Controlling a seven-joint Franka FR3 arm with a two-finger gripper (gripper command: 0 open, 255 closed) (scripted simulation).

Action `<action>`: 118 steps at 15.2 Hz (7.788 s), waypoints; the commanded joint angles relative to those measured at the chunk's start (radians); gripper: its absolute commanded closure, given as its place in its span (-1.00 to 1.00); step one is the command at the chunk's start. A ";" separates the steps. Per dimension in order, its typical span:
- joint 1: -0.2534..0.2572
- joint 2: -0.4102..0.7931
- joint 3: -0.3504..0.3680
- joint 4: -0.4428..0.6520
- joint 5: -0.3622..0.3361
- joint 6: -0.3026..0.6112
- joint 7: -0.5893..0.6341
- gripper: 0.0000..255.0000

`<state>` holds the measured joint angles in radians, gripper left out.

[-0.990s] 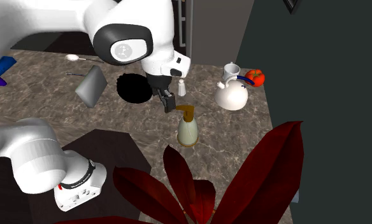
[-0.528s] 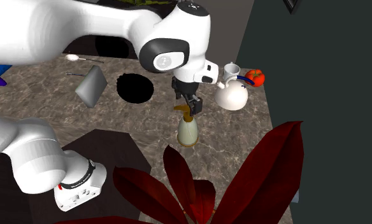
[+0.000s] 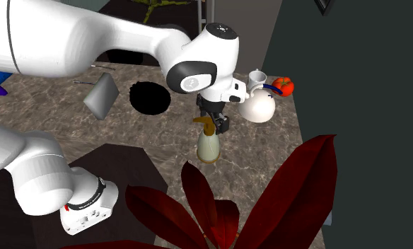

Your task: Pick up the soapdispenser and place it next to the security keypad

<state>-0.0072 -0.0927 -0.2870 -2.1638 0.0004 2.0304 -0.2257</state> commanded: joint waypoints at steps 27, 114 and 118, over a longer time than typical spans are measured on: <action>0.001 -0.032 0.004 0.069 -0.009 -0.099 0.010 1.00; 0.270 -0.306 0.553 0.562 0.162 -0.821 0.859 1.00; 0.294 -0.276 0.636 0.598 0.186 -0.813 0.972 1.00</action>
<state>0.2807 -0.3744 0.3275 -1.5699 0.1796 1.2111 0.7147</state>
